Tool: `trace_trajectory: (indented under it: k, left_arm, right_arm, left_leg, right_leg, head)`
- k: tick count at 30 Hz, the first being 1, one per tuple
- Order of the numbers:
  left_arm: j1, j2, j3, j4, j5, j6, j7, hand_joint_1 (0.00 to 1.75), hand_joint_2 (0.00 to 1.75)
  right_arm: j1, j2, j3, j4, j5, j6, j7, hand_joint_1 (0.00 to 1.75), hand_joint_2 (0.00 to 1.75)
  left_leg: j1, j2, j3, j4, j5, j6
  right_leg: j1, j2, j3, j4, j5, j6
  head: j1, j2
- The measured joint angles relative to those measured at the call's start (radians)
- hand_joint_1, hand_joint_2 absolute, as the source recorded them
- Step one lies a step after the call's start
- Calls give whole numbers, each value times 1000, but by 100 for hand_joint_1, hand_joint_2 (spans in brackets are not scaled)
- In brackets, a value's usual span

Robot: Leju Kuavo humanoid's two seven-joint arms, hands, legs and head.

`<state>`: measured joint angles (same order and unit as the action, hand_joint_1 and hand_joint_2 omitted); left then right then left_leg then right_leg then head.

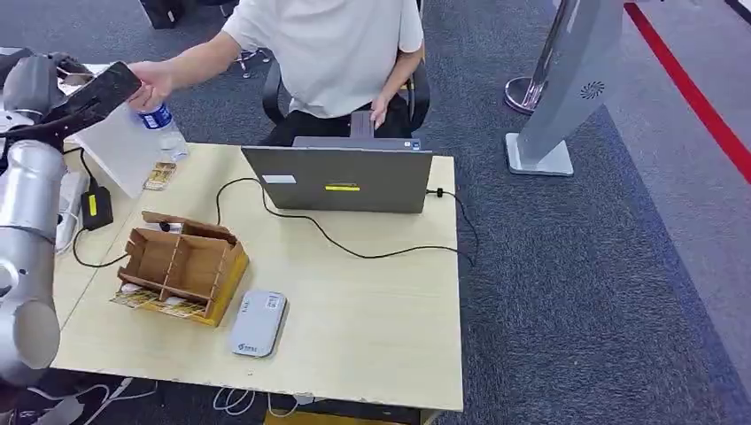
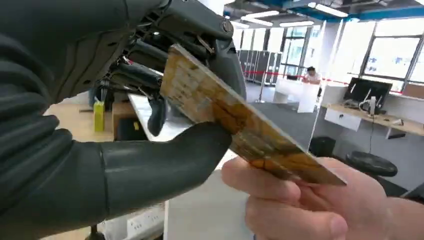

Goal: Pass the card to the sensor for recognition and then transmit it.

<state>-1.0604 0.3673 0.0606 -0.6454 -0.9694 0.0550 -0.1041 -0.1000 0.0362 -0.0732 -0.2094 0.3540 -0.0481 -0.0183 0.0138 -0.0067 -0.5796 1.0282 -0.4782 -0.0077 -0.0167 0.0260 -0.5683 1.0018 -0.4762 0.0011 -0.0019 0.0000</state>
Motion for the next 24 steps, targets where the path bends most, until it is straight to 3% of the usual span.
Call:
trace_trajectory:
  k: [15,19,24]
  left_arm:
    - [-176,-103,-328,64,-311,200,145,175,175]
    - [-154,-127,-371,34,-311,260,130,175,175]
    - [-61,-123,-406,-99,-283,244,117,175,175]
  right_arm:
    - [-4,15,0,0,48,-1,28,0,0]
    - [-3,18,-5,0,53,-6,28,0,0]
    - [7,20,-21,1,47,-13,20,0,0]
  left_leg:
    - [0,-1,0,1,0,0]
    - [0,-1,0,1,0,0]
    - [0,-1,-1,0,0,0]
  right_leg:
    - [0,-1,1,0,0,0]
    - [0,-1,1,0,0,0]
    - [0,-1,1,0,0,0]
  head:
    - [0,0]
    - [0,0]
    - [0,0]
